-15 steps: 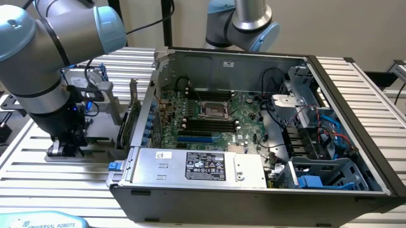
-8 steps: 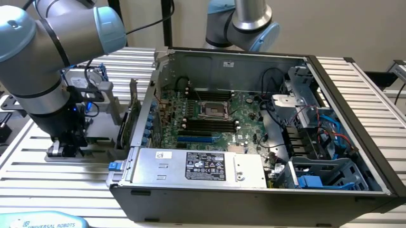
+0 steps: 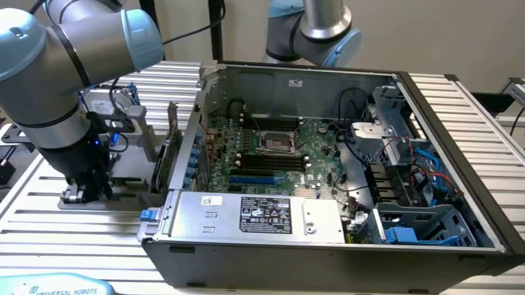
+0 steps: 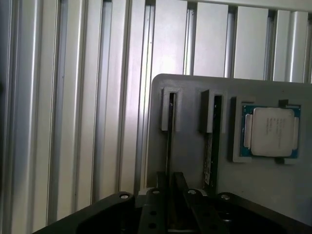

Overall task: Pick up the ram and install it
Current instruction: 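Pick up the ram and move it above insertion slot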

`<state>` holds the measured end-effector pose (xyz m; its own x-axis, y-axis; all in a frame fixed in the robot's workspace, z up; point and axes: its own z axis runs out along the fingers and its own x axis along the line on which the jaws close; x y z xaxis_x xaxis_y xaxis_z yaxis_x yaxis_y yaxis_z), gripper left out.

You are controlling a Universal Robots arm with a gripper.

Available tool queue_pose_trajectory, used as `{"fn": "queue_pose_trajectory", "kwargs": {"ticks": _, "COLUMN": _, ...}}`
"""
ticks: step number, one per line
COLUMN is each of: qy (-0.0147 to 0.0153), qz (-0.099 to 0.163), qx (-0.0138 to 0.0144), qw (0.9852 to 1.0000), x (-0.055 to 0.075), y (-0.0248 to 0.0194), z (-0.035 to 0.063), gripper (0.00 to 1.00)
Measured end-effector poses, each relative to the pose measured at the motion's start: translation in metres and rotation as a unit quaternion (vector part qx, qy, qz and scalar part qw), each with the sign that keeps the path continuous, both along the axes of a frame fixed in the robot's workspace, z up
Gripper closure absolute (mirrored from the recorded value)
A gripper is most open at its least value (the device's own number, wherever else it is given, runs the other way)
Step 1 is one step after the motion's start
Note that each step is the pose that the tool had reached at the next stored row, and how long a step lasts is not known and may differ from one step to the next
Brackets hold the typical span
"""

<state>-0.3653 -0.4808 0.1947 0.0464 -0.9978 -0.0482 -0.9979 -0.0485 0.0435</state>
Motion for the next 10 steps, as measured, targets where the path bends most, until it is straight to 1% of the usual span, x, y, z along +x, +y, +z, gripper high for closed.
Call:
{"fn": "queue_pose_trajectory", "kwargs": {"ticks": 3, "qy": -0.0008, "qz": -0.002, "qx": -0.0022, "qw": 1.0000, "x": 0.0000, "y": 0.0001, "z": -0.0002, "gripper": 0.81}}
{"fn": "queue_pose_trajectory", "kwargs": {"ticks": 4, "qy": -0.0011, "qz": -0.003, "qx": -0.0033, "qw": 1.0000, "x": 0.0000, "y": 0.0001, "z": -0.0002, "gripper": 0.87}}
{"fn": "queue_pose_trajectory", "kwargs": {"ticks": 9, "qy": -0.0015, "qz": -0.009, "qx": -0.0094, "qw": 0.9999, "x": 0.0000, "y": 0.0000, "z": -0.0003, "gripper": 0.87}}
{"fn": "queue_pose_trajectory", "kwargs": {"ticks": 10, "qy": -0.0014, "qz": -0.011, "qx": -0.0103, "qw": 0.9999, "x": -0.0001, "y": 0.0000, "z": -0.0002, "gripper": 0.87}}
